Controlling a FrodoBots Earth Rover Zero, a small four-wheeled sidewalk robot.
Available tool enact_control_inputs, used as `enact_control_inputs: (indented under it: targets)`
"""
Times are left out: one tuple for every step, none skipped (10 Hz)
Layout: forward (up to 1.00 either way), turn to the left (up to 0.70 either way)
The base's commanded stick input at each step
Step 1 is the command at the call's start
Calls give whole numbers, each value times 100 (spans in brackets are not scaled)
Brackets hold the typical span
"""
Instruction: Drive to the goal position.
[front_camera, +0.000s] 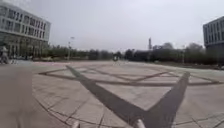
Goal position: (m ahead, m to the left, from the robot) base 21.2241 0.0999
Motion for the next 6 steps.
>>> enact_control_inputs:
  targets:
    - [100, 0]
    - [100, 0]
    - [100, 0]
    - [100, 0]
    - [100, 0]
    - [100, 0]
